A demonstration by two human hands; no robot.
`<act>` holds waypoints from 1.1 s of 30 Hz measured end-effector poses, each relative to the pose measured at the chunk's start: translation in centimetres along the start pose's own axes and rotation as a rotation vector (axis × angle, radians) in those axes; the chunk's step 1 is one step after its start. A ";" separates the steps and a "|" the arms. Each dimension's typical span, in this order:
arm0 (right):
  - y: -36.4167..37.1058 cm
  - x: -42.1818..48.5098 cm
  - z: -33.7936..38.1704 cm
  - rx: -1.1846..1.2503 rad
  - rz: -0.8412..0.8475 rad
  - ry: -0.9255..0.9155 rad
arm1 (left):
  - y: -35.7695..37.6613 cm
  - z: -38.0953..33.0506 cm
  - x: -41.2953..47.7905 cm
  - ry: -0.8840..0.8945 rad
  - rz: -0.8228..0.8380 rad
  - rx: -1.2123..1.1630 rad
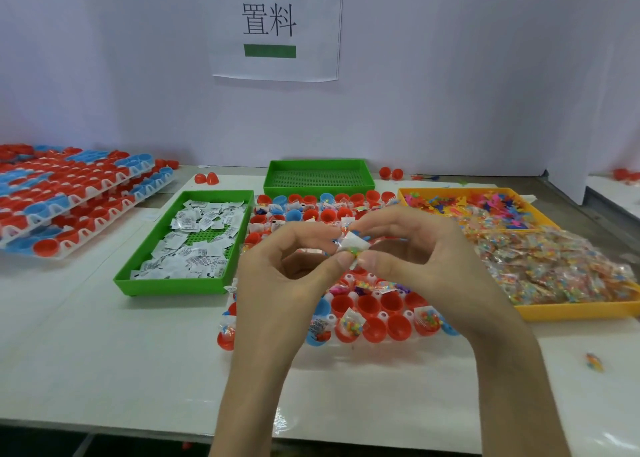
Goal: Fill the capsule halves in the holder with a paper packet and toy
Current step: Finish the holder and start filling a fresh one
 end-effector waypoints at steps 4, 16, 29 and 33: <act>-0.4 0.0 -0.2 -0.063 -0.031 0.017 | 0.3 0.0 -0.1 0.035 0.005 0.084; -1.9 -1.2 -3.3 -0.481 0.130 0.235 | 4.8 5.4 -1.5 -0.080 0.521 0.960; 0.2 -0.9 -5.7 -0.563 0.236 0.328 | 5.0 6.9 -1.5 -0.036 0.464 0.994; 0.3 -0.9 -5.9 -0.588 0.255 0.328 | 4.9 7.1 -1.4 -0.060 0.465 0.973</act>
Point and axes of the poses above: each hand's wrist, its own x-axis towards the middle knuckle, its own y-axis out of the palm, z = x × y, the point moved 8 cm from there along x, towards the middle knuckle, and after that the axes turned 4 degrees about z, right-handed, at the moved point
